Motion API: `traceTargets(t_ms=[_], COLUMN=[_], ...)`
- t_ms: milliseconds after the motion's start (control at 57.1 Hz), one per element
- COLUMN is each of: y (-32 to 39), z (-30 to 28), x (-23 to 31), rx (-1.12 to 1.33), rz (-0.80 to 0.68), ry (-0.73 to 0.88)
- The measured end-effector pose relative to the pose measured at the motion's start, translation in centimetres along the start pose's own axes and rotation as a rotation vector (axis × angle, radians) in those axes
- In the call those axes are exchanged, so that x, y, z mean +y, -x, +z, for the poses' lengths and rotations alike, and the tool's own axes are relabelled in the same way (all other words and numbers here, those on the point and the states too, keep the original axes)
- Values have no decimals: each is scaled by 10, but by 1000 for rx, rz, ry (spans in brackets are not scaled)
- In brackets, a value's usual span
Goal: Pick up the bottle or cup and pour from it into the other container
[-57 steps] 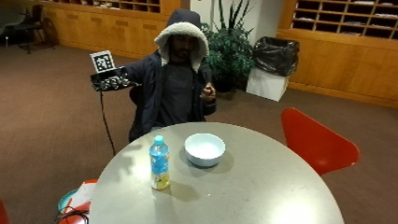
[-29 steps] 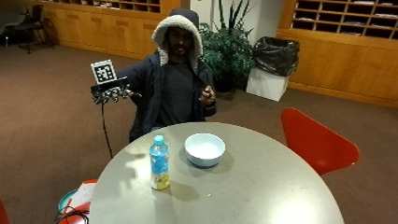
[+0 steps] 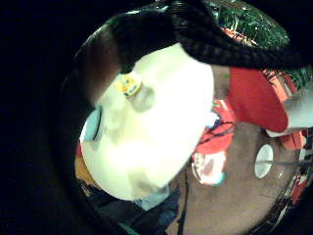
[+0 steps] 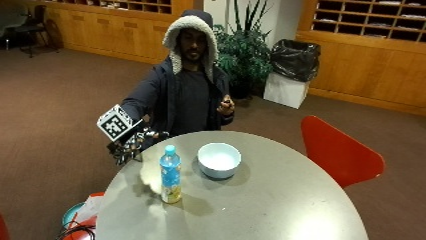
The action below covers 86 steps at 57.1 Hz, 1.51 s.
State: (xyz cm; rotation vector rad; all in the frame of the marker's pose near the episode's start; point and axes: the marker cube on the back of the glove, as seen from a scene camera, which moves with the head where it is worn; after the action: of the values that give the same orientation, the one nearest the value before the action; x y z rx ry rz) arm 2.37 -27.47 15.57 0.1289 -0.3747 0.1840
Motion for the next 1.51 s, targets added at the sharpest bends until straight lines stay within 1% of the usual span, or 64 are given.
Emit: traceTargets(t_ms=[88,263,455,613,753,893,1068,1138,1243,1296,1401,1506], y=[-4,0,11,17,19,29,47,59,80,98,130,152], z=[26,74,108,120,126,117,88,71,44,29,7,4], x=[-20,-70,-103,-117,-114,-119,-110,-103,-90,-89,-85,-80], rx=[-123,-360,-585,-724,-787,-793,-779,-742,-656,-625,-538,-367], rz=[13,87,83,106,59,70,2,-52,-216,-206,-151,-225], ry=[19,35,-61,-96,-89,-74,-146,-168,-171,-182,-118,-124])
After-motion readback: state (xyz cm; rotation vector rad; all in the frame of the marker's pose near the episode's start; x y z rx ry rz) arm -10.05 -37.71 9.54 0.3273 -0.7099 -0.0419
